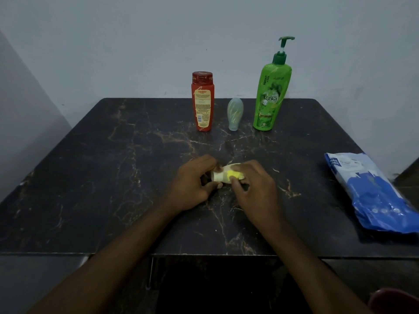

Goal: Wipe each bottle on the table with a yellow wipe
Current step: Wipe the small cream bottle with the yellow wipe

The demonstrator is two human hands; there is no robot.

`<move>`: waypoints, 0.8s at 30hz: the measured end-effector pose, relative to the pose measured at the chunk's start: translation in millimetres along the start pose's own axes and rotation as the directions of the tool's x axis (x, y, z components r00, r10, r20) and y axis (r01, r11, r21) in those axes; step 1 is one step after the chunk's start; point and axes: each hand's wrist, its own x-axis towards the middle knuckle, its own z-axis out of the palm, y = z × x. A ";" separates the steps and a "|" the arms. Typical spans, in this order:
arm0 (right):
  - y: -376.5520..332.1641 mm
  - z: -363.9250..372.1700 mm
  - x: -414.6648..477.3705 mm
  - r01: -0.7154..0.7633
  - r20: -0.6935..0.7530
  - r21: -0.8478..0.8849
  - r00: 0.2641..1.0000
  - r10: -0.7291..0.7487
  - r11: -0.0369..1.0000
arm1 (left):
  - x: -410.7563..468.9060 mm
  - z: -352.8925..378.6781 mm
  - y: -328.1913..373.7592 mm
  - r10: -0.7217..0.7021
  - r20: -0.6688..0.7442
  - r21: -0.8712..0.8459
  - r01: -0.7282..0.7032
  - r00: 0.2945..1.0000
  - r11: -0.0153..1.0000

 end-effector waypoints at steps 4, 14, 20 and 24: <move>20.9 -11.6 6.5 -0.286 -0.125 0.061 0.948 0.292 0.956 | -0.6 0.4 0.2 -0.028 0.008 -0.029 0.028 1.000 0.999; 16.4 -11.3 3.2 -0.227 -0.021 0.096 0.973 0.230 0.969 | 0.0 0.6 0.4 -0.071 0.004 -0.050 0.071 0.997 0.996; 17.8 -8.1 4.6 -0.229 -0.005 0.110 0.973 0.231 0.967 | 1.4 -1.4 1.1 -0.139 0.026 -0.115 0.141 0.990 0.983; 19.8 -10.2 5.3 -0.330 -0.112 0.113 0.933 0.342 0.937 | 3.5 -2.0 -0.2 -0.196 0.053 -0.135 0.201 0.979 0.970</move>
